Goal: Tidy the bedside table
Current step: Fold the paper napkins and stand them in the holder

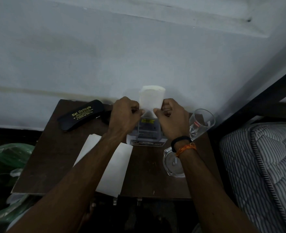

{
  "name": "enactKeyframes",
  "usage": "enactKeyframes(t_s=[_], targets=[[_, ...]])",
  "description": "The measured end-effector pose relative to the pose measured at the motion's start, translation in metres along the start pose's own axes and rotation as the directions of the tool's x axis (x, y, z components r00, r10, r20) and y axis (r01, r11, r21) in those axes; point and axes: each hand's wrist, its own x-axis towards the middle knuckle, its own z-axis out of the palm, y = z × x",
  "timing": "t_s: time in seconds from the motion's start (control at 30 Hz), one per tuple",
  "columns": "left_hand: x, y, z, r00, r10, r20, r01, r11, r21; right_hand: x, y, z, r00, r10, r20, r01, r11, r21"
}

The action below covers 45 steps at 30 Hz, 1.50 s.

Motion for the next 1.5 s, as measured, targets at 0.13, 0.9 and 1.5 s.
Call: enactKeyframes(t_s=[0.13,0.9,1.5], targets=[[0.000,0.005,-0.003,0.999,-0.026,-0.044,0.024,0.999,-0.032,0.000,-0.004,0.000,0.994,-0.045,-0.095,0.048,0.998,0.029],[0.000,0.004,-0.002,1.000,0.003,-0.018,-0.005,0.990,-0.141,0.000,0.000,0.001,0.999,-0.017,-0.047,0.015,0.999,-0.029],[-0.004,0.000,-0.024,0.992,-0.093,-0.089,0.075,0.980,-0.183,-0.010,-0.008,0.000,0.972,-0.092,-0.217,0.089,0.996,-0.025]])
